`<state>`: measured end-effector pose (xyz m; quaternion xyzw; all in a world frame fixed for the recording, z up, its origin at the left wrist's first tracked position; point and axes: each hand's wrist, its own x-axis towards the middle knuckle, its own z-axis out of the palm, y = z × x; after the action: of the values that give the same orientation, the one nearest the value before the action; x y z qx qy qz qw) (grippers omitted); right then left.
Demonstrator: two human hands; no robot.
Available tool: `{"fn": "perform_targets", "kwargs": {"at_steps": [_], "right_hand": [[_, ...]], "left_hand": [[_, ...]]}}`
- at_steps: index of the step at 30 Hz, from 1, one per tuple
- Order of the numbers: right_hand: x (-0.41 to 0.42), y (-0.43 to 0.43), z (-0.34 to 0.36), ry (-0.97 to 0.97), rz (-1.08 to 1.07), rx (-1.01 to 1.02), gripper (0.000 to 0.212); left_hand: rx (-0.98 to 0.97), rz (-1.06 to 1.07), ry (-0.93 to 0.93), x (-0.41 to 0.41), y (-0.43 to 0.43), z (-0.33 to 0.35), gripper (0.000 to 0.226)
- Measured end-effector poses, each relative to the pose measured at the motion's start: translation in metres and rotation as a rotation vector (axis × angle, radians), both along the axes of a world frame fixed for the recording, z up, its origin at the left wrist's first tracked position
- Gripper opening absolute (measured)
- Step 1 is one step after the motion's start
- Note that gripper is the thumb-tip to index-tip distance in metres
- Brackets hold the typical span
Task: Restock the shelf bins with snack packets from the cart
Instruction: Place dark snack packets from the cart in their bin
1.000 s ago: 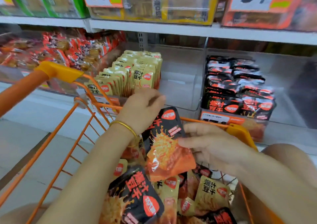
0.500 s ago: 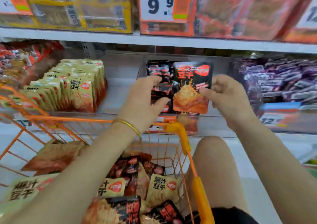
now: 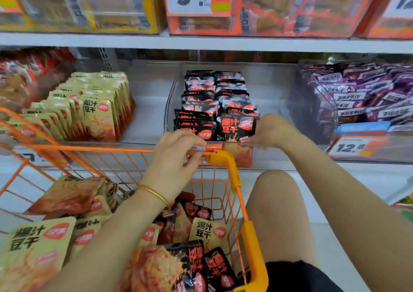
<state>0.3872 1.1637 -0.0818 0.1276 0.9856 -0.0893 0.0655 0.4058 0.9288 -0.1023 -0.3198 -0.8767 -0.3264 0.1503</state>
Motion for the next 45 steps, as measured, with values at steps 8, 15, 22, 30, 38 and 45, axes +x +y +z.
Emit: {"fn": "perform_targets", "kwargs": {"at_steps": [8, 15, 22, 30, 38, 45], "right_hand": [[0.046, -0.021, 0.02, 0.504, -0.071, 0.077, 0.037], [0.08, -0.091, -0.009, 0.56, 0.312, -0.279, 0.01], [0.088, -0.105, -0.028, 0.555, 0.274, -0.445, 0.016], [0.108, -0.097, 0.0, 0.53, 0.038, -1.09, 0.027], [0.09, -0.067, 0.013, 0.469, 0.028, -1.182, 0.016], [0.045, -0.01, 0.043, 0.834, -0.018, -0.658, 0.017]], "left_hand": [[-0.3, -0.277, -0.304, 0.012, -0.03, 0.011, 0.007], [-0.854, -0.409, -0.466, 0.035, -0.035, -0.019, 0.025], [-0.835, -0.42, -0.59, 0.037, -0.031, -0.016, 0.026], [0.053, -0.328, -0.73, 0.009, -0.054, -0.002, 0.01], [0.393, -0.117, -0.432, 0.001, -0.003, 0.025, 0.021], [0.34, -0.003, -0.175, -0.006, 0.028, 0.018, 0.021]]}}
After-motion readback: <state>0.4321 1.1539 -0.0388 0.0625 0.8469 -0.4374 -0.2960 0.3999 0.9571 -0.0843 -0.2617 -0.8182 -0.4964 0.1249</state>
